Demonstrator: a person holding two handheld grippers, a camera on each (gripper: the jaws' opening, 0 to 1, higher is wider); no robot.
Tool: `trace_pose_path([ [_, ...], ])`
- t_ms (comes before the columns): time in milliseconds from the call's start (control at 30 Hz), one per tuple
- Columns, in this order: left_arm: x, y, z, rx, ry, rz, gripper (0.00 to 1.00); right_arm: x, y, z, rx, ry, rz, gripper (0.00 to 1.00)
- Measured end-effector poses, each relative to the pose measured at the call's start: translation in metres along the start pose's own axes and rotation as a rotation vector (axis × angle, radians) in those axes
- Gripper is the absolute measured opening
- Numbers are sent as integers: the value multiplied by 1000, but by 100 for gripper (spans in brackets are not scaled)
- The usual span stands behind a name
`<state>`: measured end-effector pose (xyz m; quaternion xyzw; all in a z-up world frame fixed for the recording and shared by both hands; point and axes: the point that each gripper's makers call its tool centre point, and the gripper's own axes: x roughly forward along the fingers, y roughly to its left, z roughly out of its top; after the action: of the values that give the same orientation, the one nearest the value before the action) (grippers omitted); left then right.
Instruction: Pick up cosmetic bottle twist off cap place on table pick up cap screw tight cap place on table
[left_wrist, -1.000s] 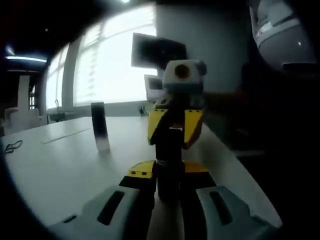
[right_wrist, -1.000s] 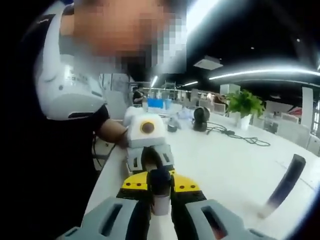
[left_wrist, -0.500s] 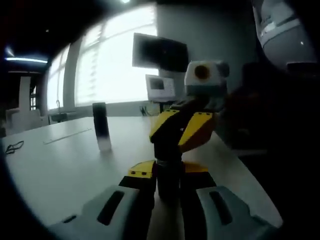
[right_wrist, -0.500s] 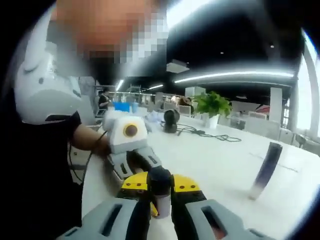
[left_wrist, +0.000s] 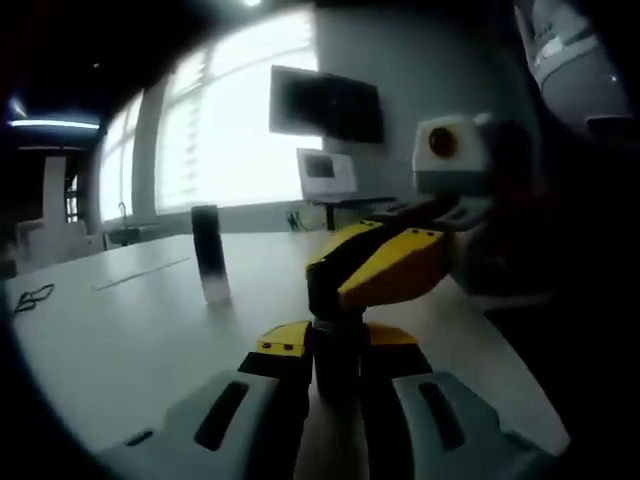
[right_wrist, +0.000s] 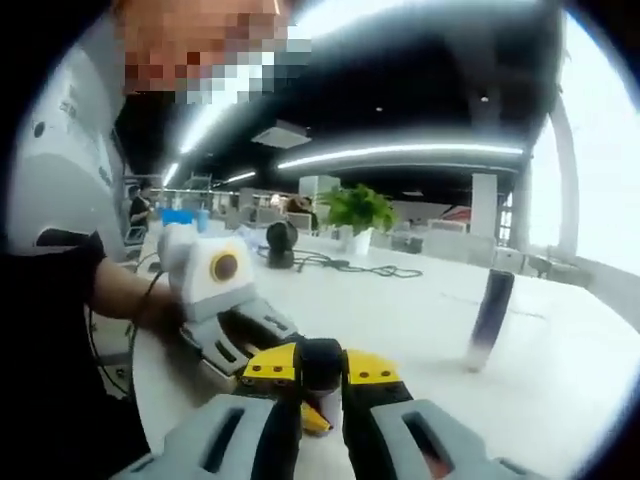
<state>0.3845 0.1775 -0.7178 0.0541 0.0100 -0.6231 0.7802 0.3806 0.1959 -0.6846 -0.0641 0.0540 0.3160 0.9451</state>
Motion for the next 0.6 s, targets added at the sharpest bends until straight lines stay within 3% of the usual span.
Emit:
trace_pose_path([
  [300, 2, 8, -1, 6, 6, 68, 9, 4, -8, 0, 12, -14, -181, 9],
  [367, 1, 11, -1, 6, 8, 85, 9, 6, -11, 0, 47, -17, -217, 9],
  [600, 0, 20, -1, 16, 17, 146, 9, 13, -15, 1, 48, -13, -289, 9],
])
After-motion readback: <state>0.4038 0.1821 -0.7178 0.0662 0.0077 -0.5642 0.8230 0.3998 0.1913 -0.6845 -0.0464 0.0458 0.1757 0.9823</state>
